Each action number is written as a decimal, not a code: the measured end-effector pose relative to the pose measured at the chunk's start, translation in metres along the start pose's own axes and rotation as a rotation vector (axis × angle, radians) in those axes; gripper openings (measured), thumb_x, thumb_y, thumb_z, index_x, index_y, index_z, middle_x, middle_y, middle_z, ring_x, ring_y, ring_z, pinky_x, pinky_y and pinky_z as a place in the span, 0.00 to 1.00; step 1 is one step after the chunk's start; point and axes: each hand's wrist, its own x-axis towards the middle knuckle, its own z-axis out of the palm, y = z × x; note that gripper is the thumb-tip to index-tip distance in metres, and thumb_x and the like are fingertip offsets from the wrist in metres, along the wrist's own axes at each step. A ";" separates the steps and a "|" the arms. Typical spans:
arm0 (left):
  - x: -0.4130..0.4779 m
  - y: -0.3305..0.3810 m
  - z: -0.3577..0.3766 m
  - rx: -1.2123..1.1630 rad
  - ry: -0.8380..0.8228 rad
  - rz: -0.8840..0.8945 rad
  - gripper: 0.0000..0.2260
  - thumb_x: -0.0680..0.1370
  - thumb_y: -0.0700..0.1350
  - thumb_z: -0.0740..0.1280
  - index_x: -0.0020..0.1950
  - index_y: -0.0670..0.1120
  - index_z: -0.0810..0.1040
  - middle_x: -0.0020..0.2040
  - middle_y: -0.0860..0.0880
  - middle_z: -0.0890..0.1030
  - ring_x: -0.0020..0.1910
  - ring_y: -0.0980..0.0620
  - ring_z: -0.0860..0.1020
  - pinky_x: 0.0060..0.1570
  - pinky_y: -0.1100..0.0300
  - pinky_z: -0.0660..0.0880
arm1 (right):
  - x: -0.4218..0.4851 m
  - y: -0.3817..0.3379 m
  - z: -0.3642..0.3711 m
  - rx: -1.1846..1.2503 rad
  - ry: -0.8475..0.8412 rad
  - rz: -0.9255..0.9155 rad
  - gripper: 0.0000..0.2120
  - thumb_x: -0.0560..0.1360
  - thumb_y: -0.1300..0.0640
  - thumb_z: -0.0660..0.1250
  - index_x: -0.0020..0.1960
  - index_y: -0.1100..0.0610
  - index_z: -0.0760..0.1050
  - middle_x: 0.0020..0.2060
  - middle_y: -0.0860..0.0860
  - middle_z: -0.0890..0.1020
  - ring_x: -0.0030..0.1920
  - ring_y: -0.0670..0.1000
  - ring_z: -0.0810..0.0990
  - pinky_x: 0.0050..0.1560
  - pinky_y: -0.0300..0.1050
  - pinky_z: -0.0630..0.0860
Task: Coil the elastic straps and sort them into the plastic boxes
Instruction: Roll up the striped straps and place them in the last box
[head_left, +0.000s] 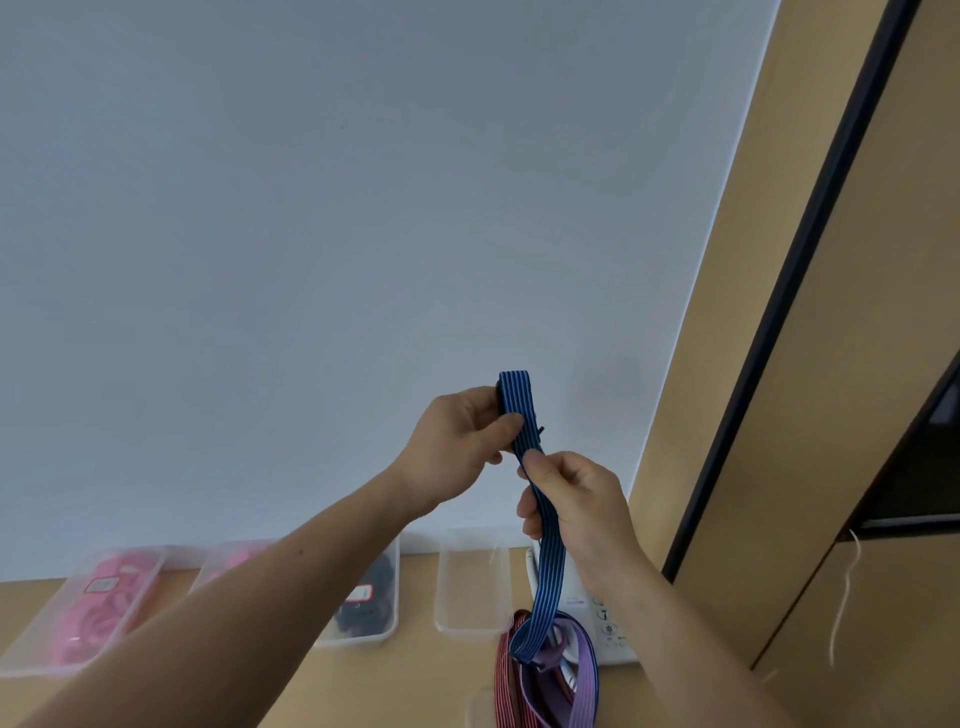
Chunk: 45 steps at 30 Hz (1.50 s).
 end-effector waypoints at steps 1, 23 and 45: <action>0.000 0.000 -0.002 0.055 0.023 0.031 0.07 0.81 0.41 0.64 0.54 0.48 0.82 0.47 0.53 0.86 0.45 0.53 0.84 0.42 0.62 0.78 | -0.001 0.000 -0.001 0.005 -0.020 0.003 0.14 0.79 0.52 0.66 0.44 0.64 0.78 0.29 0.56 0.82 0.27 0.53 0.77 0.29 0.43 0.75; -0.017 -0.003 0.013 -0.141 -0.148 -0.255 0.19 0.78 0.55 0.62 0.59 0.43 0.80 0.51 0.48 0.84 0.48 0.50 0.83 0.58 0.48 0.78 | -0.012 -0.005 -0.003 0.157 0.037 -0.105 0.20 0.69 0.42 0.69 0.44 0.60 0.80 0.33 0.57 0.84 0.30 0.53 0.81 0.31 0.41 0.77; -0.022 0.001 0.013 0.756 0.214 0.690 0.12 0.80 0.49 0.63 0.62 0.49 0.77 0.41 0.55 0.85 0.35 0.51 0.83 0.30 0.55 0.78 | -0.015 -0.015 -0.004 0.144 -0.028 -0.006 0.37 0.67 0.28 0.64 0.46 0.65 0.81 0.32 0.60 0.83 0.29 0.55 0.80 0.29 0.43 0.76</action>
